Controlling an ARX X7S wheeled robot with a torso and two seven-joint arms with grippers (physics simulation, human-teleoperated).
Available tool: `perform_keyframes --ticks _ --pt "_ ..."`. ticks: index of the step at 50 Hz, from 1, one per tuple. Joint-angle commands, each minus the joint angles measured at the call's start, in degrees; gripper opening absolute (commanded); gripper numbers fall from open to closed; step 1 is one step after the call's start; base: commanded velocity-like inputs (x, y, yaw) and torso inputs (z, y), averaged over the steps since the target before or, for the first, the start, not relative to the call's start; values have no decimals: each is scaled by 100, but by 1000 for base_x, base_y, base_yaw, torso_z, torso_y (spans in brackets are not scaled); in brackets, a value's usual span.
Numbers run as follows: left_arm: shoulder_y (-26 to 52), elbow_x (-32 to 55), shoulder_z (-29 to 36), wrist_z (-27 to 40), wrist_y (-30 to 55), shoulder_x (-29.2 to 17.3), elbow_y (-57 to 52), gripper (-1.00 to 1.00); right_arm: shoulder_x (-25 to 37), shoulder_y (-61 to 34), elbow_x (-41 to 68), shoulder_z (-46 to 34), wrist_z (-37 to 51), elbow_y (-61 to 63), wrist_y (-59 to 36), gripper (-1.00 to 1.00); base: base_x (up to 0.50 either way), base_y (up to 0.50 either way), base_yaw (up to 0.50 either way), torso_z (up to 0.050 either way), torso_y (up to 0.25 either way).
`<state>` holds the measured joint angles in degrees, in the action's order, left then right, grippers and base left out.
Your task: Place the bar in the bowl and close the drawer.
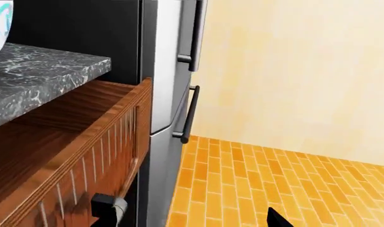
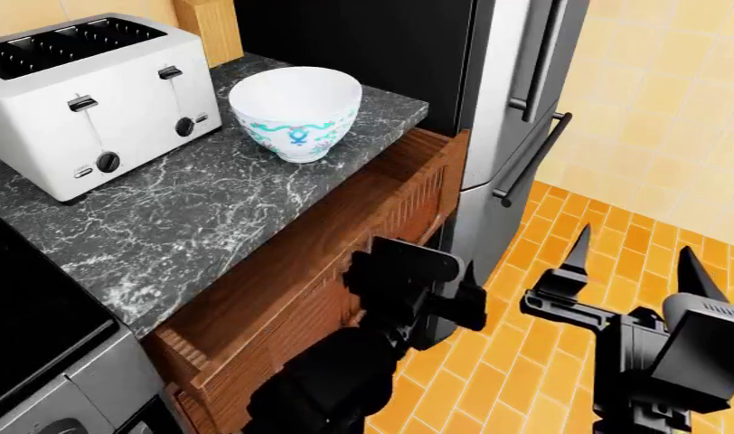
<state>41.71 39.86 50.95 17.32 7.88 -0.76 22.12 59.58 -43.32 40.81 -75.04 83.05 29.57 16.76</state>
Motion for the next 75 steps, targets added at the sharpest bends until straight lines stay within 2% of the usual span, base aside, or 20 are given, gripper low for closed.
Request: perform_keyframes --ticks 1,13,20,29,37,50,75 --pt "185 801 889 -164 -846 68 1349 100 -49 0 28 45 -75 -17 -67 100 0 0 0 0 0" --pt "843 3028 3087 74 -2084 75 2569 100 -133 8 31 84 -119 -66 -136 100 0 0 0 0 0" --pt "909 3808 3662 98 -2404 76 2799 100 -146 8 27 108 -130 -56 -187 100 0 0 0 0 0" --pt "859 4183 3816 256 -2556 76 3076 100 -149 45 19 140 -143 -58 -195 100 0 0 0 0 0" --pt "848 3862 3814 980 -2771 76 3251 100 -192 40 40 164 -197 -86 -237 100 0 0 0 0 0" --pt "954 3824 3784 1284 -2845 76 3705 100 -246 54 61 202 -265 -99 -273 100 0 0 0 0 1" --pt "930 4833 3680 772 -2885 75 5132 100 -212 116 51 291 -311 -7 -289 100 0 0 0 0 0"
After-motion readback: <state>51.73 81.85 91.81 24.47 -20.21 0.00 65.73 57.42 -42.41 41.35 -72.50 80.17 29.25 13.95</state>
